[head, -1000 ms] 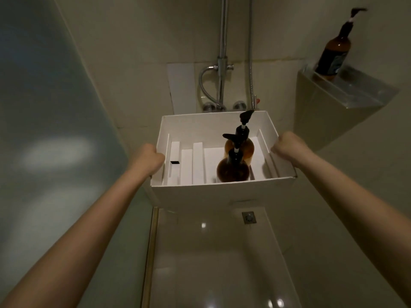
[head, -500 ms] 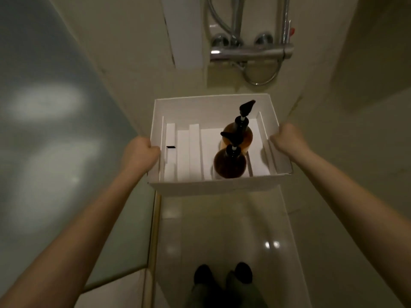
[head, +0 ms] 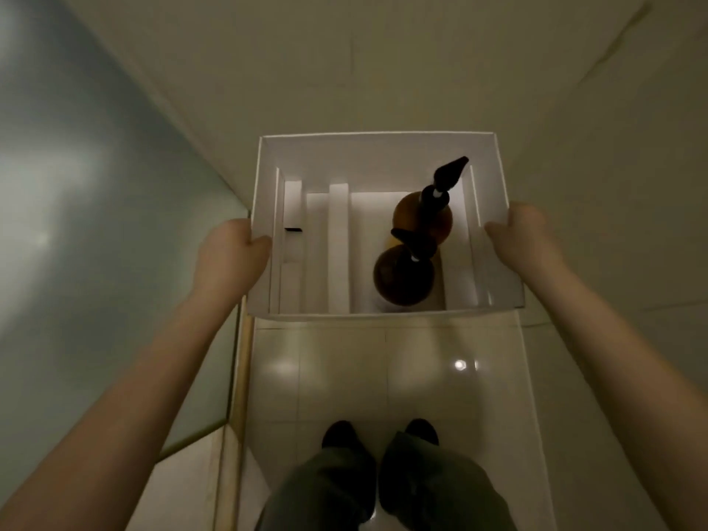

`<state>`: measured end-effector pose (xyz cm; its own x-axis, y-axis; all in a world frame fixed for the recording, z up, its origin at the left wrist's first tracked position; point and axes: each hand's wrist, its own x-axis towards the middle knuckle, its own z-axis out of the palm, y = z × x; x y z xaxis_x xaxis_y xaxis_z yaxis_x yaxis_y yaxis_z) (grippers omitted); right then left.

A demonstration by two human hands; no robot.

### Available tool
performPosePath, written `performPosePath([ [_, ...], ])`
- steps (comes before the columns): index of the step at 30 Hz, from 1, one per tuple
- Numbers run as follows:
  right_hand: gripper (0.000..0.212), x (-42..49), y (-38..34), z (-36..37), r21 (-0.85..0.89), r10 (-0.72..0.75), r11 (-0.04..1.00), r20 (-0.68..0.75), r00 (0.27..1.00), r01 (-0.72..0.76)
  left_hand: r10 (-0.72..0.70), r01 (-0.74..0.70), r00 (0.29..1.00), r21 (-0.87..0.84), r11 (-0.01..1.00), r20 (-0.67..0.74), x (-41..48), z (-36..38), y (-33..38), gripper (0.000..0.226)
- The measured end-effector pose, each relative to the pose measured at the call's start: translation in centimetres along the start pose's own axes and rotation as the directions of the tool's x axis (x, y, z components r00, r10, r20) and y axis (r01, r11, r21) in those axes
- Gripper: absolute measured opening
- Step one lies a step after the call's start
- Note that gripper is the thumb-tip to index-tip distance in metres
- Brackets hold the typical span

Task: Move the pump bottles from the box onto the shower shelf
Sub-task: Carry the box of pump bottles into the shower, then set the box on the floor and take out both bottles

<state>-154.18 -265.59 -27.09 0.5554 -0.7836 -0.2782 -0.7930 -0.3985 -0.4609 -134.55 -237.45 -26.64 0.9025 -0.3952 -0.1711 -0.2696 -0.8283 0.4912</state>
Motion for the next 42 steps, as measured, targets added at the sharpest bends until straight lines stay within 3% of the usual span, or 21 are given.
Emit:
performPosePath([
  [9,0.019,5.0,9.6,15.1,-0.059,-0.043,0.997,-0.018,0.999,0.042,0.015,-0.013,1.0,0.101,0.995,-0.019,2.2,16.6,-7.5,0.025],
  [25,0.017,12.2,23.2,39.0,-0.059,-0.041,0.997,0.018,0.999,0.042,-0.006,0.004,1.0,0.089,0.996,0.016,6.7,42.3,-21.4,0.028],
  [33,0.017,13.3,25.9,47.0,-0.07,-0.038,0.997,0.041,0.998,0.041,-0.067,0.063,0.996,0.075,0.995,0.051,6.9,48.5,-26.6,0.031],
  [42,0.021,12.6,26.6,50.2,-0.108,0.015,0.994,0.038,0.999,-0.011,-0.111,0.106,0.989,0.06,0.993,0.099,7.3,51.2,-29.3,0.027],
])
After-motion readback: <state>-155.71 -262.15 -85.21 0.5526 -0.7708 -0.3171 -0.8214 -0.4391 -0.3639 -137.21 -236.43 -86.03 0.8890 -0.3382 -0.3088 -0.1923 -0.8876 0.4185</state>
